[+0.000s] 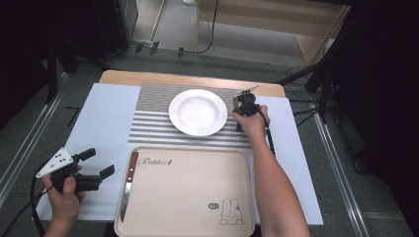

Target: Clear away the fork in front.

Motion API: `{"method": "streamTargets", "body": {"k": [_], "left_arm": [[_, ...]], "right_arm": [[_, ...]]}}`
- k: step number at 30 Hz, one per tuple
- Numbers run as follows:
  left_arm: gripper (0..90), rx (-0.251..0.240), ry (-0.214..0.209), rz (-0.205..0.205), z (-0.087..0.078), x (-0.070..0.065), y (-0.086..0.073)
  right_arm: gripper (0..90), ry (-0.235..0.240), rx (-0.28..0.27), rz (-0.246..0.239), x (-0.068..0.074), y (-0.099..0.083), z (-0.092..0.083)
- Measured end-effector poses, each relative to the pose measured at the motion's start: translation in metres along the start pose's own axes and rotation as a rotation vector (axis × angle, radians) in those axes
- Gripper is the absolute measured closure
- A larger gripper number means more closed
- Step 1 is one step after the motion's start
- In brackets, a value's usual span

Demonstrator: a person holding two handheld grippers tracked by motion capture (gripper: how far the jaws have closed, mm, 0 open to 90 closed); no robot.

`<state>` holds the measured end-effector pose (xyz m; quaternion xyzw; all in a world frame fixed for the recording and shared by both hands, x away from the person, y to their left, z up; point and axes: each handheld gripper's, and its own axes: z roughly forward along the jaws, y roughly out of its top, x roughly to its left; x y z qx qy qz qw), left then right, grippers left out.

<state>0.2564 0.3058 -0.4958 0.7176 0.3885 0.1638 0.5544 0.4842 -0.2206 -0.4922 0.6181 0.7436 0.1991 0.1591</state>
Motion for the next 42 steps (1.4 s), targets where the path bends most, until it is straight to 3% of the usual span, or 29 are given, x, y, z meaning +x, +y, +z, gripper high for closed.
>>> {"method": "streamTargets", "body": {"k": [7, 9, 15, 18, 25, 29, 36, 42], "left_arm": [[0.0, 0.0, -0.001, 0.001, 0.0, 0.0, 0.0], [0.0, 0.001, -0.001, 0.001, 0.0, 0.0, 0.0], [0.0, 0.002, 0.0, 0.003, 0.0, 0.0, 0.0], [0.0, 0.0, -0.001, -0.001, 0.001, 0.001, 0.0], [0.0, -0.006, -0.001, -0.004, 0.0, 0.001, 0.0], [0.0, 0.0, 0.004, 0.004, 0.001, 0.0, 0.0], [0.0, 0.001, 0.005, 0.01, 0.001, 0.0, 0.001], [0.0, -0.003, 0.004, 0.007, 0.001, 0.0, 0.001]], "right_arm": [[65.9, -0.004, -0.009, 0.016, 0.001, 0.001, 0.003], [70.9, -0.004, -0.011, 0.047, 0.0, 0.0, 0.002], [75.9, -0.026, -0.009, 0.079, 0.001, 0.0, 0.002], [76.2, -0.032, -0.01, 0.068, 0.001, 0.0, 0.002], [76.6, -0.019, -0.018, 0.083, 0.0, -0.001, 0.002], [76.8, 0.013, -0.027, 0.091, -0.003, -0.003, 0.0], [76.8, 0.04, -0.094, 0.068, -0.001, -0.008, -0.012], [76.7, 0.075, -0.155, 0.084, -0.005, -0.012, -0.026]]}}
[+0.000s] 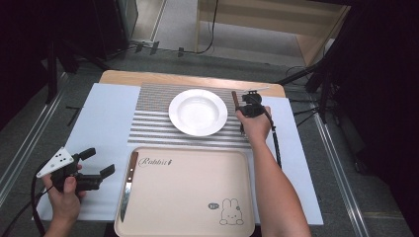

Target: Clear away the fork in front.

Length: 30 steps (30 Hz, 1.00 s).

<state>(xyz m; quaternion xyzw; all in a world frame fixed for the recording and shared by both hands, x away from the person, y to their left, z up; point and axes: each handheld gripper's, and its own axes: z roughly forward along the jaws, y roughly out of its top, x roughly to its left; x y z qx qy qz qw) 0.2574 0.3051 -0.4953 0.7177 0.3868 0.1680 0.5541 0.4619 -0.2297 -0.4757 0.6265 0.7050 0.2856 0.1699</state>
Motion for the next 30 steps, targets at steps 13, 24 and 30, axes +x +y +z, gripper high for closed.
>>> {"method": "streamTargets", "body": {"k": [13, 24, 30], "left_arm": [[0.0, 0.002, 0.006, 0.004, 0.0, -0.001, 0.001], [0.0, -0.032, 0.007, 0.002, -0.005, -0.002, 0.005], [0.0, -0.04, 0.0, 0.019, -0.003, -0.007, 0.01]], "right_arm": [[76.7, 0.077, -0.131, 0.01, -0.006, -0.015, -0.034], [76.7, 0.139, -0.227, 0.004, -0.003, -0.036, -0.057], [76.7, 0.188, -0.263, -0.012, 0.003, -0.051, -0.066]]}}
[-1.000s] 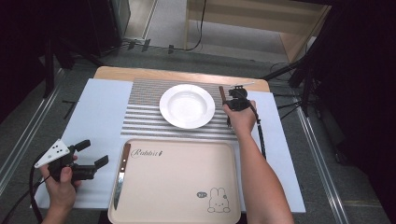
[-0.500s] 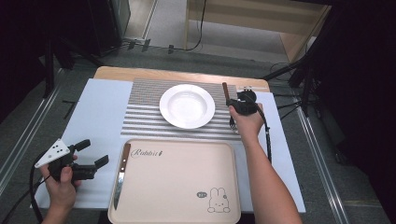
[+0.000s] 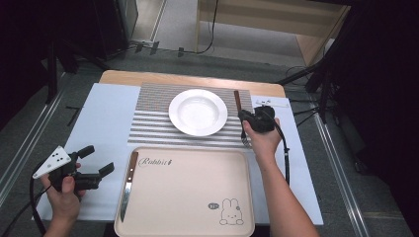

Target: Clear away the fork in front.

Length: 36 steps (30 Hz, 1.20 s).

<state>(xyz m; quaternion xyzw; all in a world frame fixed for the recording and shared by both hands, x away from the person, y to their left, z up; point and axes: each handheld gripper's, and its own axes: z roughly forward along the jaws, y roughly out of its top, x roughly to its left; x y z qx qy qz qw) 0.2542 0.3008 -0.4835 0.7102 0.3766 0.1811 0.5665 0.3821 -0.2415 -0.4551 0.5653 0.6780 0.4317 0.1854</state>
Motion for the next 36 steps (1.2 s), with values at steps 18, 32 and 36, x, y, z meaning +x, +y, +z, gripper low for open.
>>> {"method": "streamTargets", "body": {"k": [18, 32, 36], "left_arm": [[0.0, -0.001, -0.066, 0.035, 0.02, -0.032, 0.022], [0.0, 0.012, -0.13, 0.047, 0.054, -0.058, 0.042], [0.0, 0.015, -0.15, 0.057, 0.065, -0.067, 0.049]], "right_arm": [[76.7, 0.061, -0.112, -0.051, 0.016, -0.028, -0.041], [76.7, 0.135, -0.159, -0.054, 0.023, -0.055, -0.06], [76.6, 0.156, -0.171, -0.059, 0.028, -0.061, -0.065]]}}
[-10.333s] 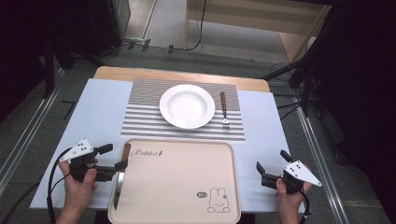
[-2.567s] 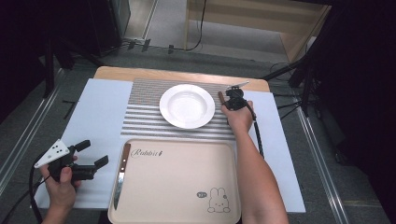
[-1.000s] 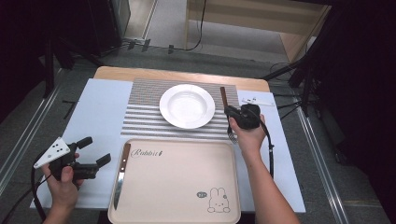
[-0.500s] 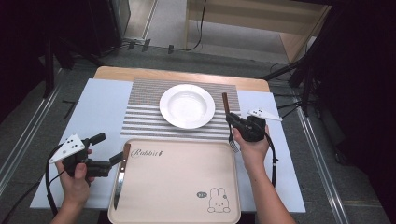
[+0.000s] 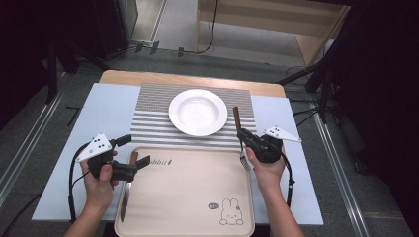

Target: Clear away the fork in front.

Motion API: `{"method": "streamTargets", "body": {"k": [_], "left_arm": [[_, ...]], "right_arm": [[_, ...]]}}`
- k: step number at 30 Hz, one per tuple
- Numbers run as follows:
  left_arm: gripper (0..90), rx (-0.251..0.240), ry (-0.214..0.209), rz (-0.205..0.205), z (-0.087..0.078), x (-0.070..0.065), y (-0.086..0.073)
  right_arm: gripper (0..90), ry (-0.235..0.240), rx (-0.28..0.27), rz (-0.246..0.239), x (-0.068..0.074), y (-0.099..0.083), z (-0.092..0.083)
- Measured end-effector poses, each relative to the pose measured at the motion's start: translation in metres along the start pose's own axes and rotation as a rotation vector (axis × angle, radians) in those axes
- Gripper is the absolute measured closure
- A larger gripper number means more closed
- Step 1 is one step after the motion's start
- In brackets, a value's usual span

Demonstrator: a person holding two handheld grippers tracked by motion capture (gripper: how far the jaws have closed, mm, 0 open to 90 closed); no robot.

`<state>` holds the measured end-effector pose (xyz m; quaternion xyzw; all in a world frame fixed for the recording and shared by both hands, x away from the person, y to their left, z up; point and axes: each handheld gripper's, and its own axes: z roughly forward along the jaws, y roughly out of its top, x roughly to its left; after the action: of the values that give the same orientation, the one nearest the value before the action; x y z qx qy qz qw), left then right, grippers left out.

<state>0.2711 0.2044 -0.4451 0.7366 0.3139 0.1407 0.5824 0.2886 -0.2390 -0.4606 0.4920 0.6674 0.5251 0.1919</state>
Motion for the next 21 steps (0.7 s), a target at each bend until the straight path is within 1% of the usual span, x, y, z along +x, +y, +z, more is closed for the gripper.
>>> {"method": "streamTargets", "body": {"k": [7, 12, 13, 14, 16, 18, 19, 21], "left_arm": [[0.0, 0.007, -0.036, 0.019, 0.02, -0.012, 0.013], [0.0, 0.008, -0.06, 0.017, 0.034, -0.018, 0.019], [0.0, 0.009, -0.072, 0.018, 0.037, -0.019, 0.02], [0.0, 0.005, -0.095, 0.012, 0.039, -0.02, 0.021], [3.8, 0.004, -0.081, 0.02, 0.044, -0.022, 0.023], [3.8, -0.003, -0.1, 0.016, 0.048, -0.024, 0.025], [3.8, -0.004, -0.094, 0.018, 0.049, -0.025, 0.026], [3.8, -0.009, -0.112, 0.011, 0.053, -0.026, 0.028]], "right_arm": [[76.6, 0.038, -0.025, -0.013, 0.011, -0.005, -0.007], [76.6, 0.061, -0.036, -0.02, 0.017, -0.009, -0.011], [76.6, 0.067, -0.036, -0.021, 0.018, -0.01, -0.012], [76.6, 0.071, -0.038, -0.017, 0.019, -0.011, -0.012], [76.6, 0.079, -0.042, -0.014, 0.02, -0.013, -0.013], [76.6, 0.091, -0.038, -0.011, 0.021, -0.015, -0.014], [76.6, 0.094, -0.039, -0.014, 0.023, -0.015, -0.014], [76.6, 0.1, -0.045, -0.014, 0.024, -0.016, -0.016]]}}
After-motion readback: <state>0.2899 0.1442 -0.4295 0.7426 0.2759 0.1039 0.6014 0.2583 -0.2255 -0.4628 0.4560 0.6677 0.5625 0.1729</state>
